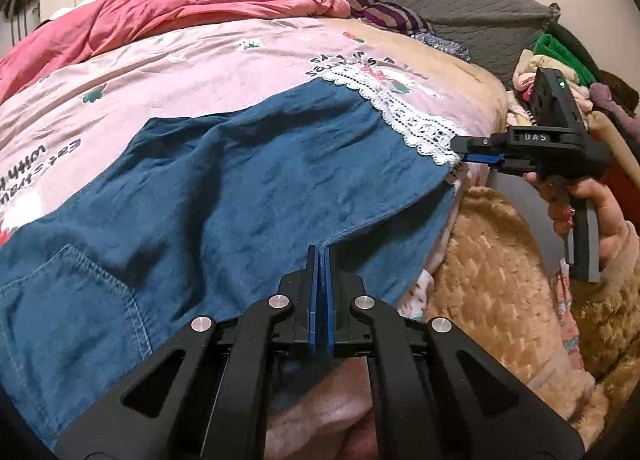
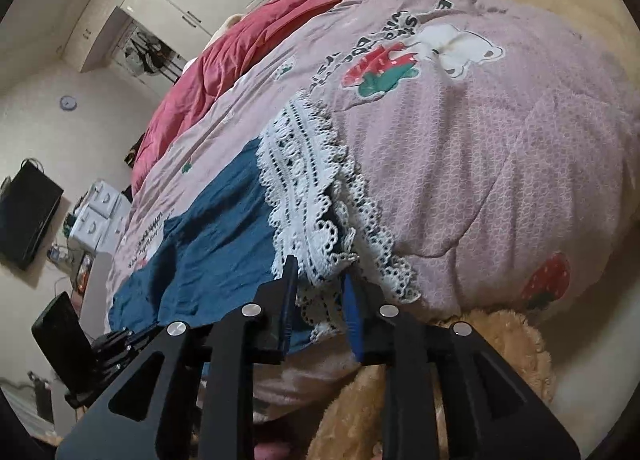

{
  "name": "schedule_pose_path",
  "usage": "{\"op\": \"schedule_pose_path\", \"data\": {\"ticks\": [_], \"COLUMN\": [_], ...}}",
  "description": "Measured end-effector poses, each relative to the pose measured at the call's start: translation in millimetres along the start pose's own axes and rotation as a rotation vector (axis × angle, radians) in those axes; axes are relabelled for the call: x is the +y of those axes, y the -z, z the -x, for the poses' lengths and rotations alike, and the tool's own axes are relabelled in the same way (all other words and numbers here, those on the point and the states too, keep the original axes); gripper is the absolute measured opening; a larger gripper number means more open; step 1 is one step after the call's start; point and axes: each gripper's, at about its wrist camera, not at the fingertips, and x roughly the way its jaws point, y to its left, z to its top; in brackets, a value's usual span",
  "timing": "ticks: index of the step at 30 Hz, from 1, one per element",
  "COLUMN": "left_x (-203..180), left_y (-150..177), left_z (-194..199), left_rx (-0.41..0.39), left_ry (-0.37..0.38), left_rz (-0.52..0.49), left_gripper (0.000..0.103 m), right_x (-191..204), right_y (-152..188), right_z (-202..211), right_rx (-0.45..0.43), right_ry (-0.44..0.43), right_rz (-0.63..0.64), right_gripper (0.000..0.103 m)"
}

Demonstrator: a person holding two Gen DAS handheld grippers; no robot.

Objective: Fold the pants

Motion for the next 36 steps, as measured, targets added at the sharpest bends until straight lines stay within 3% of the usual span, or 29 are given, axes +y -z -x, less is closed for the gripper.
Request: {"op": "schedule_pose_path", "data": {"ticks": [1,2,6,11,14,15,16,17,20,22,24,29,33,36], "left_x": [0,-1,-2,-3,-5,-5,-4,-3,-1,0,-1,1,10,16], "left_y": [-2,-3,-3,6,14,18,20,21,24,26,27,35,39,41], "left_z": [-2,-4,10,0,-15,-17,-18,-18,-15,-14,-12,7,25,37], "left_rx": [0.001,0.003,-0.003,0.047,0.099,0.106,0.111,0.112,0.11,0.107,0.102,0.078,0.049,0.039], "left_ry": [0.0,0.012,0.083,0.102,0.097,0.101,0.106,0.115,0.129,0.129,0.113,0.063,-0.02,-0.117], "left_rz": [-0.002,-0.001,0.001,0.001,-0.001,0.002,0.008,0.013,0.021,0.035,0.037,0.033,0.036,0.025], "left_gripper": [0.0,0.0,0.0,0.0,0.0,0.0,0.0,0.0,0.0,0.001,0.001,0.003,0.014,0.034], "right_x": [-1,-2,-3,-8,-9,-10,-11,-10,4,32,63,101,123,134], "right_y": [0,0,0,7,10,11,10,10,8,14,27,60,88,103], "right_z": [0,1,16,5,2,4,10,17,37,41,31,-2,-16,-23], "right_rx": [-0.005,-0.008,-0.029,0.043,0.048,0.044,0.031,0.016,-0.056,-0.074,-0.036,0.098,0.143,0.16], "right_ry": [0.005,0.007,0.022,0.101,0.112,0.113,0.147,0.186,0.194,0.203,0.181,0.047,0.091,0.117], "right_rz": [0.0,-0.001,0.024,0.072,0.062,0.056,0.053,0.06,0.11,0.251,0.408,0.566,0.773,0.915], "right_gripper": [0.012,0.011,0.011,0.013,0.021,0.026,0.039,0.041,0.041,0.045,0.049,0.049,0.049,0.049]}}
